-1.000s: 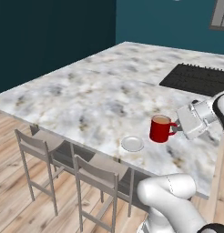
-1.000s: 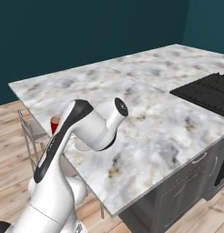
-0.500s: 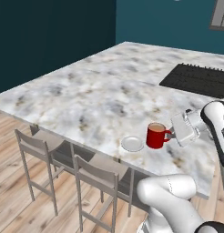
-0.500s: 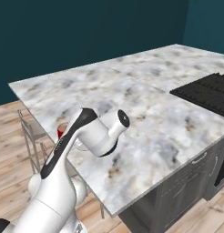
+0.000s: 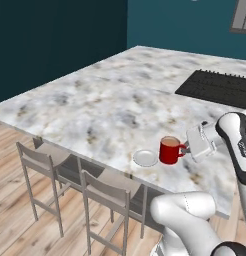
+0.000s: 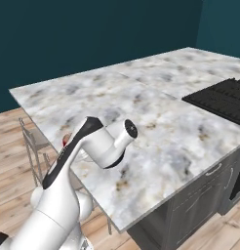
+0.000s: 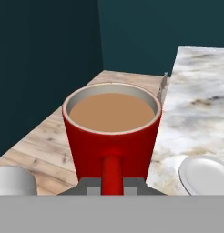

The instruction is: Pick the cup of tea, navigate to the dining table, and place it on the saucer.

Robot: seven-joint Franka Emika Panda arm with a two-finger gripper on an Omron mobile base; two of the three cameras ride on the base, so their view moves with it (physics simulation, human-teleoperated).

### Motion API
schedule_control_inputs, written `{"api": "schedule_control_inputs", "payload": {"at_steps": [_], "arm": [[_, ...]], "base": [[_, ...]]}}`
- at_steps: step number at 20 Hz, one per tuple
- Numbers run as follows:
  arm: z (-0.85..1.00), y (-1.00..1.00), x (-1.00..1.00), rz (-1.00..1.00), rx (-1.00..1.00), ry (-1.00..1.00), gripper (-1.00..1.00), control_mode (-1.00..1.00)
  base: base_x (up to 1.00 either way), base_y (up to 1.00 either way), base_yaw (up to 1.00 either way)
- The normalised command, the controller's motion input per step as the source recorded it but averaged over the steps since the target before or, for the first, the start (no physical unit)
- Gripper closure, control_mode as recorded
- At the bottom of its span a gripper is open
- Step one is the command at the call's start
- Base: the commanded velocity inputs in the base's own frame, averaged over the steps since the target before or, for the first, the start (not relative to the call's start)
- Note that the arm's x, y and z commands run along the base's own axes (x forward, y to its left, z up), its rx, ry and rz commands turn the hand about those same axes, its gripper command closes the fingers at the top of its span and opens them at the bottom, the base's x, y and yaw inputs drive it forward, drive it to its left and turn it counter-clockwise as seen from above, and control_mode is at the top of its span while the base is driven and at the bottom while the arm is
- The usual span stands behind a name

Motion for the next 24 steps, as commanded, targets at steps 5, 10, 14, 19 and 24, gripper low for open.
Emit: {"api": "schedule_control_inputs", "payload": {"at_steps": [5, 10, 14, 19, 24], "arm": [[-0.08, 0.00, 0.36, 0.00, -0.05, 0.00, 1.00, -1.00], [-0.23, 0.00, 0.52, 0.00, -0.02, 0.00, 1.00, -1.00], [-0.31, 0.00, 0.50, 0.00, 0.00, 0.00, 1.00, -1.00], [-0.35, 0.00, 0.34, 0.00, 0.00, 0.01, 1.00, -1.00], [-0.27, 0.00, 0.18, 0.00, 0.00, 0.00, 1.00, -1.00]], "base": [[0.00, 0.00, 0.00], [0.00, 0.00, 0.00], [0.00, 0.00, 0.00], [0.00, 0.00, 0.00], [0.00, 0.00, 0.00]]}}
